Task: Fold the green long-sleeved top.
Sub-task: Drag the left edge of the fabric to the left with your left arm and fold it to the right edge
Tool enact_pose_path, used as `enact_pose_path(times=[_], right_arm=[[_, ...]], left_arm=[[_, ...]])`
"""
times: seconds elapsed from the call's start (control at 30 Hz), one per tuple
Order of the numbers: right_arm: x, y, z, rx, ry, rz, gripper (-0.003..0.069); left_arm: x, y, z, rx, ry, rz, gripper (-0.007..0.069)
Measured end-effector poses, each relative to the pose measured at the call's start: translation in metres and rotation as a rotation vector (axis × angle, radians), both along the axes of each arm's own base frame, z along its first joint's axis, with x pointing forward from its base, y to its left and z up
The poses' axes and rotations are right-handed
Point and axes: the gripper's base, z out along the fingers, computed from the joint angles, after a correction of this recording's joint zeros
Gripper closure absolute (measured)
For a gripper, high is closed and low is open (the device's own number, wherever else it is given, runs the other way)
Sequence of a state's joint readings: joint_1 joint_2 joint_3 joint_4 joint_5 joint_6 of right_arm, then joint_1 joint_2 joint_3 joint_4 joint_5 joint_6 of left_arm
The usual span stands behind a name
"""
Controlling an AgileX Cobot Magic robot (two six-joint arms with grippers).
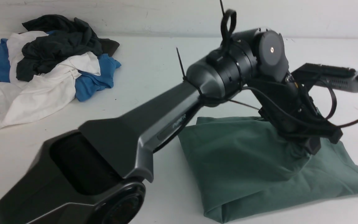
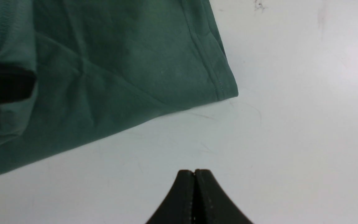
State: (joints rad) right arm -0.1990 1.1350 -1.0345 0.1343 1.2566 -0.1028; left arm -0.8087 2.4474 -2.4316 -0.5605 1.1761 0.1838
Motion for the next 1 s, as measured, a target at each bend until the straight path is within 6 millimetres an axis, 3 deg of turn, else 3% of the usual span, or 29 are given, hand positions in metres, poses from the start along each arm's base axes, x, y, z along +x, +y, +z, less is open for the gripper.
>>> enact_pose_path(times=[0.13,0.23,0.43,0.47,0.5,0.57,0.7,0.8,0.9,0.93,1.0], right_arm=[[0.000,0.001,0.000,0.011,-0.003,0.000,0.0673],[0.000,0.001,0.000,0.014,-0.004,0.000,0.0673],[0.000,0.002,-0.001,0.023,-0.001,-0.001,0.0673],[0.000,0.003,-0.004,0.036,0.001,-0.001,0.0673],[0.001,0.003,-0.004,0.040,0.000,-0.001,0.0673],[0.005,0.005,-0.011,0.073,-0.010,-0.004,0.0673],[0.023,0.007,-0.025,0.136,-0.002,0.021,0.0659],[0.043,0.010,-0.044,0.212,0.037,0.034,0.0610],[0.057,0.012,-0.058,0.265,0.073,0.052,0.0558],[0.071,0.016,-0.069,0.290,0.096,0.098,0.0503],[0.087,0.022,-0.079,0.285,0.102,0.150,0.0442]], left_arm=[[0.004,-0.009,-0.023,0.008,-0.012,-0.009,0.0578],[0.006,-0.010,-0.030,0.015,-0.011,-0.007,0.0485],[0.009,-0.006,-0.011,-0.015,-0.054,-0.010,0.0266],[0.012,0.000,0.006,-0.033,-0.079,-0.007,0.0208],[0.013,0.002,0.009,-0.033,-0.080,-0.006,0.0202],[0.023,0.027,0.055,-0.073,-0.154,0.016,0.0150],[0.042,0.078,0.119,-0.134,-0.283,0.146,0.0144],[0.055,0.135,0.167,-0.172,-0.329,0.318,0.0167],[0.062,0.172,0.187,-0.185,-0.335,0.430,0.0201],[0.065,0.197,0.202,-0.205,-0.338,0.507,0.0240],[0.066,0.216,0.211,-0.221,-0.327,0.553,0.0293]])
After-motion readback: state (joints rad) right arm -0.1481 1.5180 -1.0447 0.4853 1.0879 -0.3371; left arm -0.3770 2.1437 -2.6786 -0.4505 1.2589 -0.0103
